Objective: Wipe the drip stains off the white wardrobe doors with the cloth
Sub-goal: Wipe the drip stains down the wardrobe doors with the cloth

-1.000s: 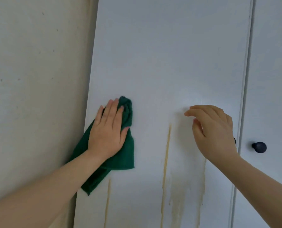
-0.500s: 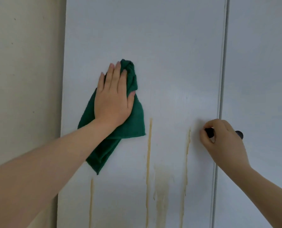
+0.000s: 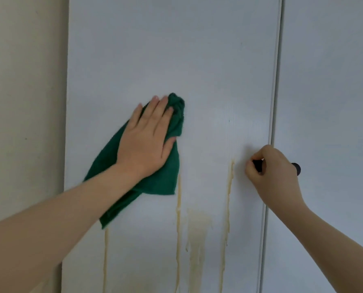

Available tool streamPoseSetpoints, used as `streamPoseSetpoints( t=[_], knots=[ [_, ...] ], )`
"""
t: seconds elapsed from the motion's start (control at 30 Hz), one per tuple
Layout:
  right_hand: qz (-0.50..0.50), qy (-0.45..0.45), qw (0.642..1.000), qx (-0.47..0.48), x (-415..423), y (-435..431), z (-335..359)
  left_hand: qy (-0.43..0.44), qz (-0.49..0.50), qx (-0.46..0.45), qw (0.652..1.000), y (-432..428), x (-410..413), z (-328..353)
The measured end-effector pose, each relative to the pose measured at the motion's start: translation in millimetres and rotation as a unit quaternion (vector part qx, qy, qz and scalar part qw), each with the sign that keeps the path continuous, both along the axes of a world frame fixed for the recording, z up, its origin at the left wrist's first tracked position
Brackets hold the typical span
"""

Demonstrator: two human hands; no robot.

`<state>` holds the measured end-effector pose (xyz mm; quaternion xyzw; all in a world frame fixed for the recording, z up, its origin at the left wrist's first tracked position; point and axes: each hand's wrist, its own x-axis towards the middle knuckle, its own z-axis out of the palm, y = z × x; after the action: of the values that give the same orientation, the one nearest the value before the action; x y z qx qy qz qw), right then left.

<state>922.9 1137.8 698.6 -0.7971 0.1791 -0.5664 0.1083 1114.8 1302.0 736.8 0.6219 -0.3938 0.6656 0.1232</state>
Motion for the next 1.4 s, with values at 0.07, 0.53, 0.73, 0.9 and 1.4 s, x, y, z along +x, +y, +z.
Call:
streamPoseSetpoints(
  t=[0.07, 0.53, 0.73, 0.9, 1.4],
  knots=[
    [0.013, -0.015, 1.0, 0.012, -0.5, -1.7, -1.3, 0.014, -0.002, 0.015, 1.0, -15.0, -12.3, -29.3],
    [0.021, 0.026, 0.999, 0.002, -15.7, -1.5, 1.0, -0.082, -0.005, 0.139, 0.987, -37.5, -31.4, -63.8],
    [0.019, 0.083, 0.996, 0.014, -24.7, 0.4, 1.4, -0.187, -0.037, 0.229, 0.955, -10.5, -12.3, -50.1],
    [0.068, 0.05, 0.993, 0.079, -25.0, -2.4, 4.5, -0.008, -0.013, -0.048, 0.999, -46.5, -32.3, 20.7],
    [0.106, 0.042, 0.98, 0.164, -29.2, 4.1, 5.9, -0.018, -0.036, 0.007, 0.999, -60.2, -46.5, -20.2]
  ],
)
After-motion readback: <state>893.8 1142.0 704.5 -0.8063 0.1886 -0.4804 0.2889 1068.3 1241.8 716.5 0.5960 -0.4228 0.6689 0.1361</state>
